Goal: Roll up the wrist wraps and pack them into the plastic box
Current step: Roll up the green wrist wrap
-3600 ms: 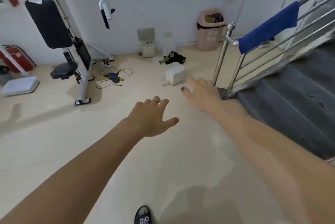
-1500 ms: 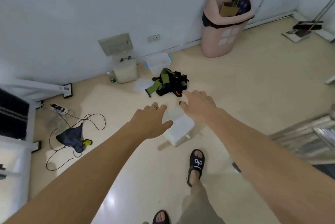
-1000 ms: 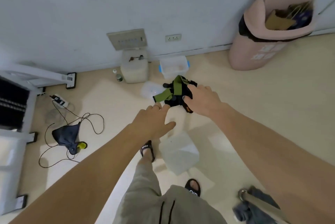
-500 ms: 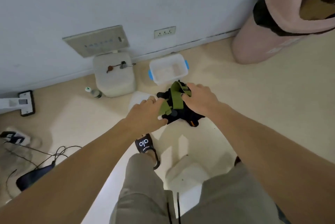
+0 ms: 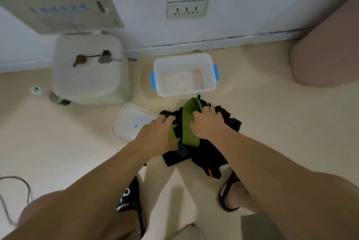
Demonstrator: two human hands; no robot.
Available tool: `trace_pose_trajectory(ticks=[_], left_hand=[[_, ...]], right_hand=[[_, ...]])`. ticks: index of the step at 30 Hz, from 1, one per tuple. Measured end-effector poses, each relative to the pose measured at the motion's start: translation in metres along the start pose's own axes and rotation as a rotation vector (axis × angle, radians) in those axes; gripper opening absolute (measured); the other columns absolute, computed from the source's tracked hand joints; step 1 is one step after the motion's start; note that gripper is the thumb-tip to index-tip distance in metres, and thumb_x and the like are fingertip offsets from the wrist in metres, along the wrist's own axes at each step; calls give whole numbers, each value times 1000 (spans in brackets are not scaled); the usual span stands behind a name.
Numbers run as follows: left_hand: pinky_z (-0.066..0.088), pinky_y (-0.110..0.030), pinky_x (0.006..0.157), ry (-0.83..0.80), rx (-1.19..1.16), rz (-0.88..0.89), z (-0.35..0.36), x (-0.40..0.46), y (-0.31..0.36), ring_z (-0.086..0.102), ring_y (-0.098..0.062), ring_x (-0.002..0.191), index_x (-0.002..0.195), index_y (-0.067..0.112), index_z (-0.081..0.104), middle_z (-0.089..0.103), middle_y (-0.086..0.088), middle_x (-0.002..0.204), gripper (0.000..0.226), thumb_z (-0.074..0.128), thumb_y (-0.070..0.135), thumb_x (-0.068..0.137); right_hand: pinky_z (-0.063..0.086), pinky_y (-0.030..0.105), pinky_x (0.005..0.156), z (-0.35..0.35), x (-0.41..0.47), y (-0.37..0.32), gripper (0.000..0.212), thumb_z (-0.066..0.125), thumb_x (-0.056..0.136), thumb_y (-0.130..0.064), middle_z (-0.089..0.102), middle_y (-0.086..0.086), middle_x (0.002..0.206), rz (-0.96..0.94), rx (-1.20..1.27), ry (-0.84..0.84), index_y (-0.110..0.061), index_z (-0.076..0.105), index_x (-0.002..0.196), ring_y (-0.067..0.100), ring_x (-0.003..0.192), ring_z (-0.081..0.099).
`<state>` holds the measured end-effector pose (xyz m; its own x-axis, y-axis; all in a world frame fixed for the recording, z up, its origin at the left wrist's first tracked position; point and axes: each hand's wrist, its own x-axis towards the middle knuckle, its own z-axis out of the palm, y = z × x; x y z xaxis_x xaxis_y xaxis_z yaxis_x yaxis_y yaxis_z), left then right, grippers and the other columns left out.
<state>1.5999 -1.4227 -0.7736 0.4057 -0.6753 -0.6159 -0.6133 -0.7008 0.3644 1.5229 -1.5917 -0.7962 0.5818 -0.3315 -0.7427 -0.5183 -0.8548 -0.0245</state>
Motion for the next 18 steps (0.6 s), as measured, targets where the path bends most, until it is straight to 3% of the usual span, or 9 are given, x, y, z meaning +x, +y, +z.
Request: trace_pose_trajectory(ticks=[3, 7, 13, 16, 18], left_hand=[[50, -42, 91, 1, -5, 10, 49, 61, -8, 54, -31, 118, 152, 23, 31, 44, -8, 142, 73, 68, 44, 92], [52, -45, 87, -1, 22, 36, 88, 105, -14, 54, -31, 114, 152, 23, 31, 45, -9, 136, 74, 67, 42, 90], [53, -45, 88, 7, 77, 52, 96, 91, -11, 55, -31, 113, 155, 23, 28, 43, -9, 137, 76, 66, 43, 92], [53, -44, 89, 35, 101, 55, 86, 64, -3, 56, -31, 114, 155, 23, 28, 43, -8, 139, 75, 65, 44, 93], [51, -44, 93, 93, 67, 57, 75, 50, 2, 55, -31, 120, 155, 23, 28, 43, -7, 142, 76, 65, 44, 92]], right_hand=[[26, 54, 118, 50, 63, 22, 49, 35, 107, -38, 27, 24, 159, 73, -21, -64, -12, 49, 146, 42, 147, 24], [25, 53, 117, 99, 104, 42, 50, 32, 107, -41, 28, 24, 158, 113, 22, -81, -12, 52, 143, 41, 145, 25], [38, 44, 105, 117, 86, 51, 36, 37, 108, -26, 54, 12, 135, 70, 42, 160, -7, 60, 129, 34, 127, 50], [41, 36, 81, 98, 63, 48, 24, 42, 105, -14, 60, 13, 120, 9, 106, 322, -7, 64, 100, 33, 110, 59], [36, 34, 70, 80, 47, 45, 32, 44, 103, -8, 62, 16, 107, -47, 205, 420, -9, 51, 72, 33, 97, 63]])
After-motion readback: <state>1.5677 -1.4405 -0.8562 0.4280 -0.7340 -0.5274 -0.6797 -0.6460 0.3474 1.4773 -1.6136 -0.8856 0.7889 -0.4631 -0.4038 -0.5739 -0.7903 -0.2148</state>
